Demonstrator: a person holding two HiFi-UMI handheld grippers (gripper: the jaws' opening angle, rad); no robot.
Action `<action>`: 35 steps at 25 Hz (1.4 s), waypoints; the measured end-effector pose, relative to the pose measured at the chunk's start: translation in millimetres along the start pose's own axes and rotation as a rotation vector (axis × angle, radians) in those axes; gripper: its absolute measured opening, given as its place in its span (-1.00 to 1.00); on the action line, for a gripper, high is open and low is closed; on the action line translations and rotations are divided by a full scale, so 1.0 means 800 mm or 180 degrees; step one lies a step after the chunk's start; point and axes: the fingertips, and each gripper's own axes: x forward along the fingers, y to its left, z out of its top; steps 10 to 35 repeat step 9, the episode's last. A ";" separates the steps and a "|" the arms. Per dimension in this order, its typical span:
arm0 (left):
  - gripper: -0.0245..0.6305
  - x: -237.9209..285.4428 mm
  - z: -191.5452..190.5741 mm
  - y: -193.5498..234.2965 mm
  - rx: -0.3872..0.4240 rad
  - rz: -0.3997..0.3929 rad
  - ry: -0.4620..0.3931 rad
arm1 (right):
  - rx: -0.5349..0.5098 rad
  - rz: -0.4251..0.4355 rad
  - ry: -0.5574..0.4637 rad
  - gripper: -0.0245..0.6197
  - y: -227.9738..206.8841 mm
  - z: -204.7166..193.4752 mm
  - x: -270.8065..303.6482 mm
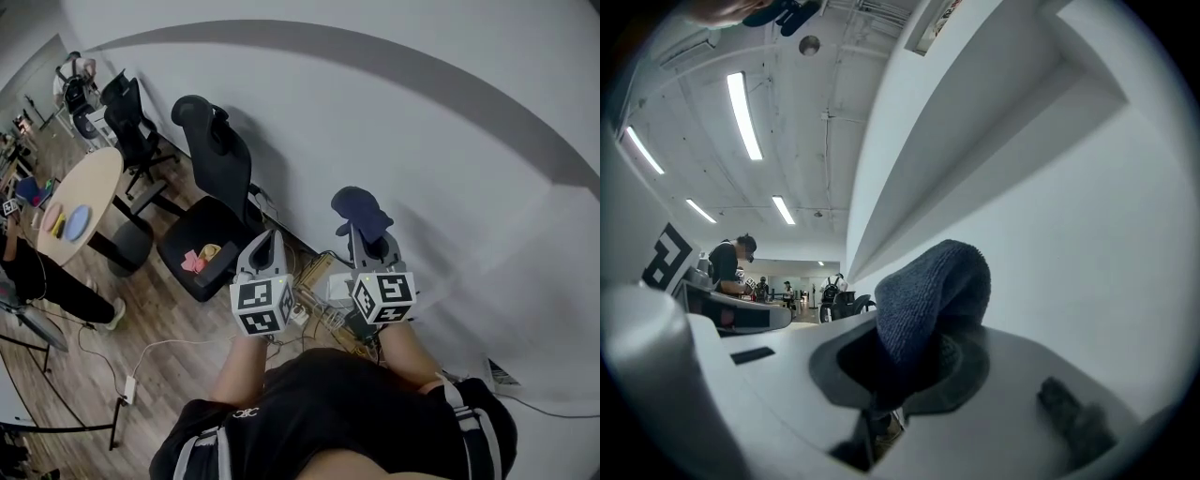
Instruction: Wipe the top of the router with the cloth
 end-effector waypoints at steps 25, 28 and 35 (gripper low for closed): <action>-0.91 -0.016 0.006 -0.029 -0.0038 0.0008 -0.0107 | -0.0013 0.0036 0.0025 -0.79 -0.009 0.000 -0.025; -0.91 -0.016 0.006 -0.029 -0.0038 0.0008 -0.0107 | -0.0013 0.0036 0.0025 -0.79 -0.009 0.000 -0.025; -0.91 -0.016 0.006 -0.029 -0.0038 0.0008 -0.0107 | -0.0013 0.0036 0.0025 -0.79 -0.009 0.000 -0.025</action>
